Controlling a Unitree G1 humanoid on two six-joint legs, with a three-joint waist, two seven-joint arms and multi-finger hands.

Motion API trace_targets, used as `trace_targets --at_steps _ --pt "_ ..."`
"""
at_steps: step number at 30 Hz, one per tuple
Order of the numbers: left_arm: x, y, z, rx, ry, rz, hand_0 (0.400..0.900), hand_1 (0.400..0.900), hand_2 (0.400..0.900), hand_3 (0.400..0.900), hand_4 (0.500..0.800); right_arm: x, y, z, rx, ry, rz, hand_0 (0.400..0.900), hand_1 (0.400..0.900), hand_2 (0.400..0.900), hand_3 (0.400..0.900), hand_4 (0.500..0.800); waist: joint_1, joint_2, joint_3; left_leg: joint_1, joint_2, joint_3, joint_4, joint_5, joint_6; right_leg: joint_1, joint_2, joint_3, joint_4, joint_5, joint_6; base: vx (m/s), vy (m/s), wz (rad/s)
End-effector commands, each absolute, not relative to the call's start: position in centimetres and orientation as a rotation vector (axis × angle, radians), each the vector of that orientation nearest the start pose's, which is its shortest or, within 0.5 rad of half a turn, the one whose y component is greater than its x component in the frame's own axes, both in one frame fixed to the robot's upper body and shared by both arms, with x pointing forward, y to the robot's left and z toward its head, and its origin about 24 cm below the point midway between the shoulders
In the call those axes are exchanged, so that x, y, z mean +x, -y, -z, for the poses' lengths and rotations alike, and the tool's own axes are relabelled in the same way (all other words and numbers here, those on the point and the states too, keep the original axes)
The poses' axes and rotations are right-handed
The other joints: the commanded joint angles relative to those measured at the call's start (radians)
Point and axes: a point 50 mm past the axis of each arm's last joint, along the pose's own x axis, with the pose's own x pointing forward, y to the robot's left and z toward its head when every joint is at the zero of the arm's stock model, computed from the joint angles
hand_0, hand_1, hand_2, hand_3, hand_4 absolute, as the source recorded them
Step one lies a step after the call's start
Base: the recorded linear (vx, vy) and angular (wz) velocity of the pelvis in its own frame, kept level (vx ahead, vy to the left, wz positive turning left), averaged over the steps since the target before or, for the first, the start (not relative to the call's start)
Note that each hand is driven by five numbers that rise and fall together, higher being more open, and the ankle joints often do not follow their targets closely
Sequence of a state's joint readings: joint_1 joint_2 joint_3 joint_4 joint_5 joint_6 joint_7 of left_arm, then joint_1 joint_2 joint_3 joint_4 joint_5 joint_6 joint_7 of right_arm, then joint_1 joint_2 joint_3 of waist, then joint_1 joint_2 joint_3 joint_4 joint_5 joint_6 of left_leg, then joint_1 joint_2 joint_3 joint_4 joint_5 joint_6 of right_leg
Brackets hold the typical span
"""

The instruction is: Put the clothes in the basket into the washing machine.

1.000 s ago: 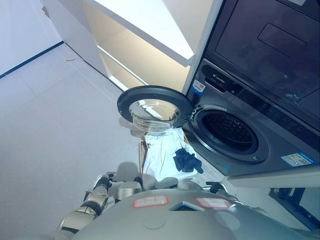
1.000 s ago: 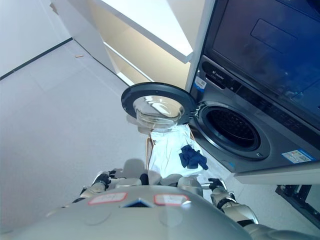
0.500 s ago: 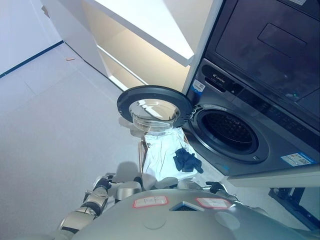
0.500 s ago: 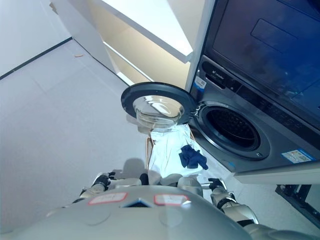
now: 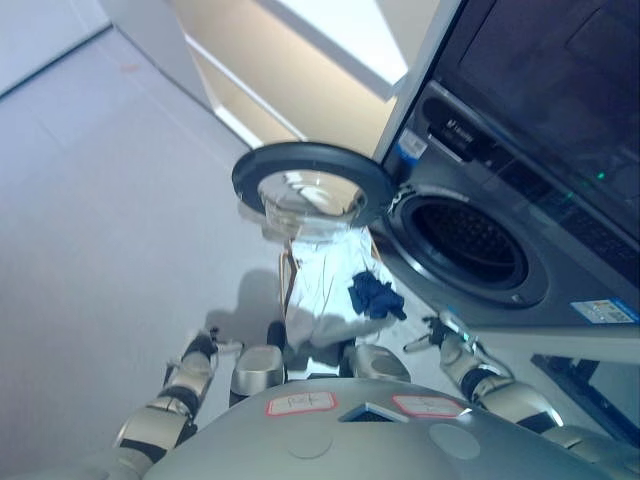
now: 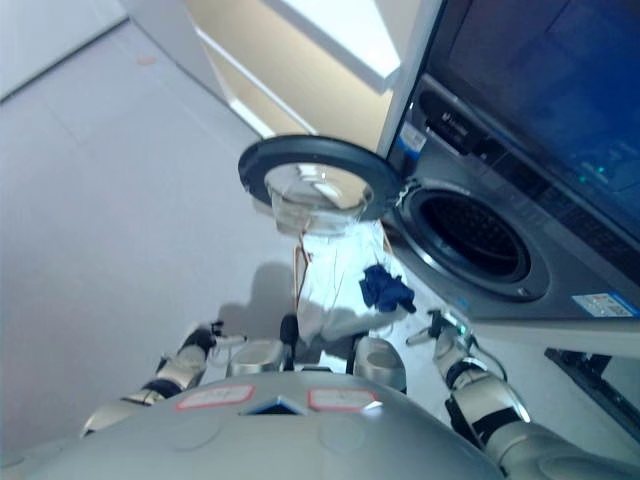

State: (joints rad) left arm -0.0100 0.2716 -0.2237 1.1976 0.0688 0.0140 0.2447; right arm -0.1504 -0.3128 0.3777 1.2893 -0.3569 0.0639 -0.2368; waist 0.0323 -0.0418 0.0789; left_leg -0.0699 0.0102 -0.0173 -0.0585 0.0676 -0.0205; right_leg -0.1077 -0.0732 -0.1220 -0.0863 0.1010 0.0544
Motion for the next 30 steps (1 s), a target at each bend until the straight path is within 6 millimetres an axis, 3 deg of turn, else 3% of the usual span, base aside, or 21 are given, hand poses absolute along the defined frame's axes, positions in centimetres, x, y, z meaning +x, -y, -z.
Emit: trace_targets --at_steps 1,3,7,11,17,18,19,20,23,30 --pt "14.3 -25.5 13.0 0.496 -0.898 -0.365 0.9 0.9 0.9 0.9 0.8 19.2 27.5 10.8 -1.211 -0.842 -0.025 0.9 0.9 0.9 0.9 0.8 0.03 0.027 0.154 -0.116 -0.028 -0.041 0.043 0.003 -0.008 -0.073 0.009 -0.024 0.147 -0.061 0.038 -0.27 -0.039 0.15" --pt "12.9 -24.9 13.5 0.463 -0.913 -0.402 0.9 0.9 0.9 0.9 0.8 18.8 27.1 10.8 -1.254 -0.783 -0.02 0.9 0.9 0.9 0.9 0.8 0.026 0.028 0.195 -0.199 -0.031 -0.04 0.094 0.006 -0.007 -0.15 0.006 -0.029 0.191 -0.064 0.035 -0.21 -0.012 0.01" --pt "13.3 -24.7 13.1 0.464 -0.872 -0.458 0.9 0.9 0.9 0.9 0.8 20.4 26.2 9.6 -1.296 -0.632 0.036 0.9 0.9 0.9 0.9 0.8 0.018 0.038 0.252 -0.366 -0.041 -0.042 0.19 0.009 -0.006 -0.316 -0.008 -0.048 0.297 -0.085 0.025 -0.14 -0.008 0.08" --pt "15.1 -24.6 12.0 0.448 -0.779 -0.512 0.9 0.9 0.9 0.9 0.8 22.2 25.9 8.2 -1.342 -0.51 0.085 0.9 0.9 0.9 0.9 0.8 0.011 0.049 0.287 -0.52 -0.053 -0.044 0.297 -0.01 -0.009 -0.468 -0.028 -0.062 0.414 -0.111 0.021 -0.11 -0.007 0.11" --pt "17.8 -24.9 9.9 0.452 -0.63 -0.577 0.9 0.9 0.9 0.9 0.8 23.3 27.4 6.4 -1.428 -0.427 0.21 0.9 0.9 0.9 0.9 0.8 -0.001 0.069 0.307 -0.735 -0.061 -0.051 0.453 -0.045 -0.018 -0.66 -0.059 -0.073 0.567 -0.146 0.022 -0.06 -0.017 0.21" --pt "19.9 -23.5 9.6 0.486 -0.602 -0.491 0.9 0.9 0.9 0.9 0.8 28.0 26.6 3.9 -1.453 -0.425 0.279 0.9 0.9 0.9 0.9 0.8 0.035 0.089 0.304 -0.753 -0.07 -0.055 0.488 -0.086 -0.025 -0.679 -0.072 -0.076 0.607 -0.184 0.03 0.05 -0.044 0.35" --pt "19.7 -24.7 9.5 0.494 -0.617 -0.532 0.9 0.9 0.9 0.9 0.8 30.1 28.6 0.7 -1.492 -0.377 0.34 0.9 0.9 0.9 0.9 0.8 0.046 0.095 0.297 -0.781 -0.073 -0.063 0.503 -0.088 -0.024 -0.711 -0.078 -0.083 0.637 -0.192 0.029 0.06 -0.054 0.37" --pt "20.2 -25.1 9.1 0.475 -0.613 -0.557 0.9 0.9 0.9 0.9 0.8 31.8 28.1 -1.2 -1.484 -0.303 0.354 0.9 0.9 0.9 0.9 0.8 0.053 0.1 0.298 -0.804 -0.068 -0.058 0.515 -0.09 -0.026 -0.732 -0.081 -0.078 0.656 -0.201 0.028 -0.02 -0.007 0.2" --pt "20.5 -25.5 8.1 0.448 -0.55 -0.596 0.9 0.9 0.9 0.9 0.8 33.3 29.4 -4.1 -1.499 -0.266 0.46 0.9 0.9 0.9 0.9 0.8 0.085 0.123 0.305 -0.876 -0.072 -0.054 0.562 -0.101 -0.024 -0.805 -0.093 -0.081 0.725 -0.216 0.029 -0.01 0.02 0.08" --pt "20.5 -25.0 7.9 0.475 -0.526 -0.572 0.9 0.9 0.9 0.9 0.8 34.9 30.5 -8.0 -1.566 -0.198 0.57 0.9 0.9 0.9 0.9 0.8 0.101 0.133 0.306 -0.925 -0.086 -0.057 0.602 -0.126 -0.018 -0.851 -0.102 -0.083 0.77 -0.254 0.023 0.04 0.001 0.05"
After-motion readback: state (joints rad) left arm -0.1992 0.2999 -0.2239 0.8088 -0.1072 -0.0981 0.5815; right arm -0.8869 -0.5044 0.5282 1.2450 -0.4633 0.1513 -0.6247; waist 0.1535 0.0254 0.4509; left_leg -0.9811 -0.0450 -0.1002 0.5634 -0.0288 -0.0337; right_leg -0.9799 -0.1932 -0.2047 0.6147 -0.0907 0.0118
